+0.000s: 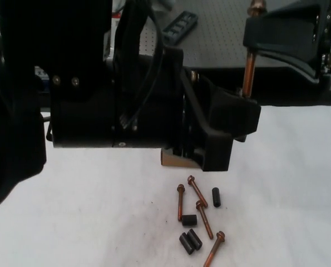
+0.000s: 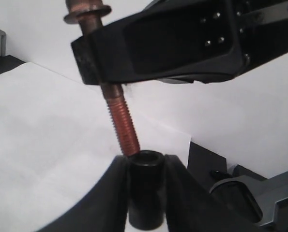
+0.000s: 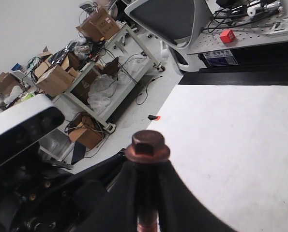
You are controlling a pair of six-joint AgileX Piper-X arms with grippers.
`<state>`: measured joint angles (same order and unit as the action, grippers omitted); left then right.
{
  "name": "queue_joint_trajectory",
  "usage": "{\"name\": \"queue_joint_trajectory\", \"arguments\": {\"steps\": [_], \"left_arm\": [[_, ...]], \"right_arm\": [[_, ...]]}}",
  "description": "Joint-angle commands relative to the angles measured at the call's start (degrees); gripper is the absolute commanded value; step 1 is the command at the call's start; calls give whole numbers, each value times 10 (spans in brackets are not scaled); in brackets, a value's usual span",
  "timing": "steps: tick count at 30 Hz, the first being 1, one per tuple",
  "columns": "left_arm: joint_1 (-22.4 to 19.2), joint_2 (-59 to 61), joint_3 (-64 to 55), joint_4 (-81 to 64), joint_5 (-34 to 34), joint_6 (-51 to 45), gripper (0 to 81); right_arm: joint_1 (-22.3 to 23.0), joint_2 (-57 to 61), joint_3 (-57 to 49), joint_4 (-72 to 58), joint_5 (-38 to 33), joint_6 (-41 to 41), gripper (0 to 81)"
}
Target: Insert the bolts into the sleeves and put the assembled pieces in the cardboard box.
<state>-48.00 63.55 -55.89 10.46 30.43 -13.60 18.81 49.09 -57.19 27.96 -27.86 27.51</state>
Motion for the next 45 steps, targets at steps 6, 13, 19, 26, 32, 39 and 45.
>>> {"name": "queue_joint_trajectory", "arguments": {"steps": [6,13,19,26,32,39,45], "left_arm": [[-1,-6,-3,-20,-34,-33,7],[-1,-6,-3,-20,-39,-46,7],[-1,-6,-3,-20,-58,-55,7],[-1,-6,-3,-25,-63,-57,7],[-1,-6,-3,-33,-63,-43,7],[-1,-6,-3,-33,-96,-20,7],[8,12,-3,-57,-220,-42,7]], "right_arm": [[0,1,-3,17,-14,-8,15],[0,1,-3,17,-43,-8,15],[0,-2,-3,17,-47,-8,15],[0,-4,-3,23,-49,-8,15],[0,-4,-3,21,-63,-33,246],[-4,-10,-5,17,-54,-31,446],[-44,-70,-5,86,5,-22,445]]}}
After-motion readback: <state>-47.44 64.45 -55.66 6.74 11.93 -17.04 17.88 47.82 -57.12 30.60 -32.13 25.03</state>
